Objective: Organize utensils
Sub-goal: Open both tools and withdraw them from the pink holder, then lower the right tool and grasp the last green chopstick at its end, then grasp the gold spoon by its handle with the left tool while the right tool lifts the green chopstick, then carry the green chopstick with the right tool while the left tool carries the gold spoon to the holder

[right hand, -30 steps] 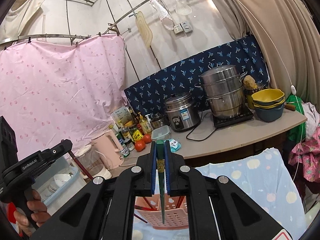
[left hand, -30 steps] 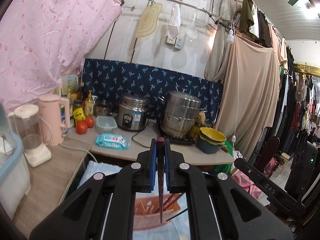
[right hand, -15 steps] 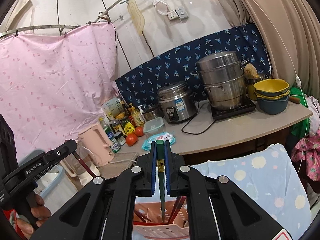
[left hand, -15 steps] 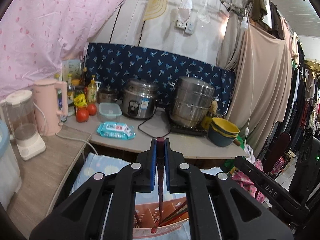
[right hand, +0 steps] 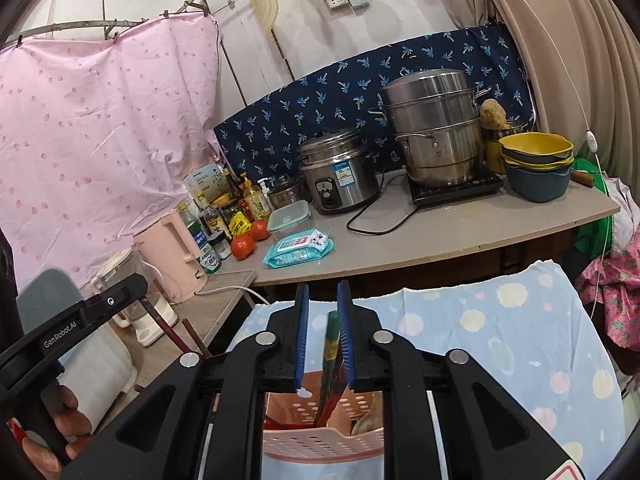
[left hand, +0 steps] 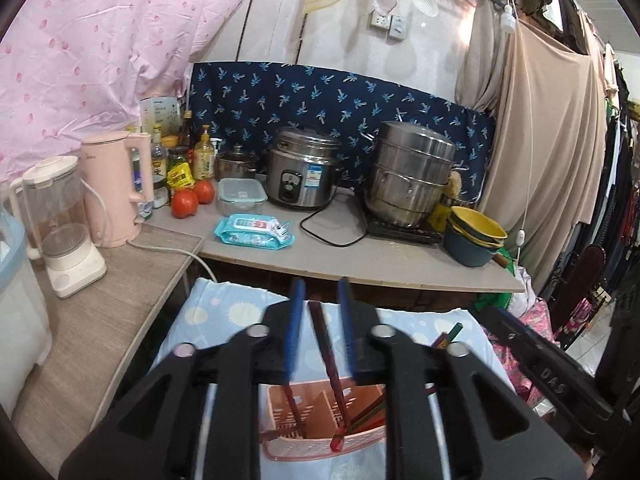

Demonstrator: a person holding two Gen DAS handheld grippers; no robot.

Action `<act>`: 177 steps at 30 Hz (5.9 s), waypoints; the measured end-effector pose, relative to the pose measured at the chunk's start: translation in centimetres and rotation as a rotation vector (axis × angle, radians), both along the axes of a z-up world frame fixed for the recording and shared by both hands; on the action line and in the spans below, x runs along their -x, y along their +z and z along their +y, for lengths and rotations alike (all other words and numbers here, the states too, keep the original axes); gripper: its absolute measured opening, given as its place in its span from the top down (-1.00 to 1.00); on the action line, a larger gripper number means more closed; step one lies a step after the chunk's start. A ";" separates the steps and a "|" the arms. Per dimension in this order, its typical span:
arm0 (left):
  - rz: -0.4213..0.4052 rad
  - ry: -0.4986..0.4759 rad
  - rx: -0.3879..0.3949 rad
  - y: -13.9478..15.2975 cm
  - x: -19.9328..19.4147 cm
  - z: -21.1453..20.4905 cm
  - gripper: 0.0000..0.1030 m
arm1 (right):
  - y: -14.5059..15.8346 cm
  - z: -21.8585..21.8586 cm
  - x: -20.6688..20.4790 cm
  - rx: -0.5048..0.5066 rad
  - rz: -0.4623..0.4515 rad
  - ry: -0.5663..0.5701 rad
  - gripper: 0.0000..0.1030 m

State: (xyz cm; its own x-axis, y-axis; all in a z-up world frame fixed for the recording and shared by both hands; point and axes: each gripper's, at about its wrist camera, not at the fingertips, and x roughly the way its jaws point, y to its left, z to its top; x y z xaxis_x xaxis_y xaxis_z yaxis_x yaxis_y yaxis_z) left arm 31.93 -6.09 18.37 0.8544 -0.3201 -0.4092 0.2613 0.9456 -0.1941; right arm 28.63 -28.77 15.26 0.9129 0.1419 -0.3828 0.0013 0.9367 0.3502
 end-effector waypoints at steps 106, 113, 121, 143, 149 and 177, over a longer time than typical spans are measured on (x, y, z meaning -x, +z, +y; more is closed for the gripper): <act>0.496 -0.090 -0.268 -24.3 19.9 -2.4 0.30 | -22.2 5.5 24.2 0.055 0.464 0.102 0.86; 0.511 -0.119 -0.226 -24.0 20.2 -1.8 0.79 | -22.1 5.6 24.3 0.053 0.461 0.103 0.86; 0.469 -0.097 -0.191 -21.7 20.7 -0.3 0.80 | -20.9 5.4 24.7 0.050 0.433 0.099 0.86; 0.281 -0.033 -0.095 -12.5 17.3 2.7 0.98 | -9.1 1.4 21.8 -0.008 0.115 0.023 0.86; 0.275 -0.024 -0.086 -11.7 16.2 3.2 0.98 | -6.9 0.7 20.1 -0.008 0.057 0.007 0.86; 0.606 -0.120 -0.103 -24.2 22.2 4.2 0.81 | -8.2 1.4 22.5 -0.052 0.097 0.001 0.86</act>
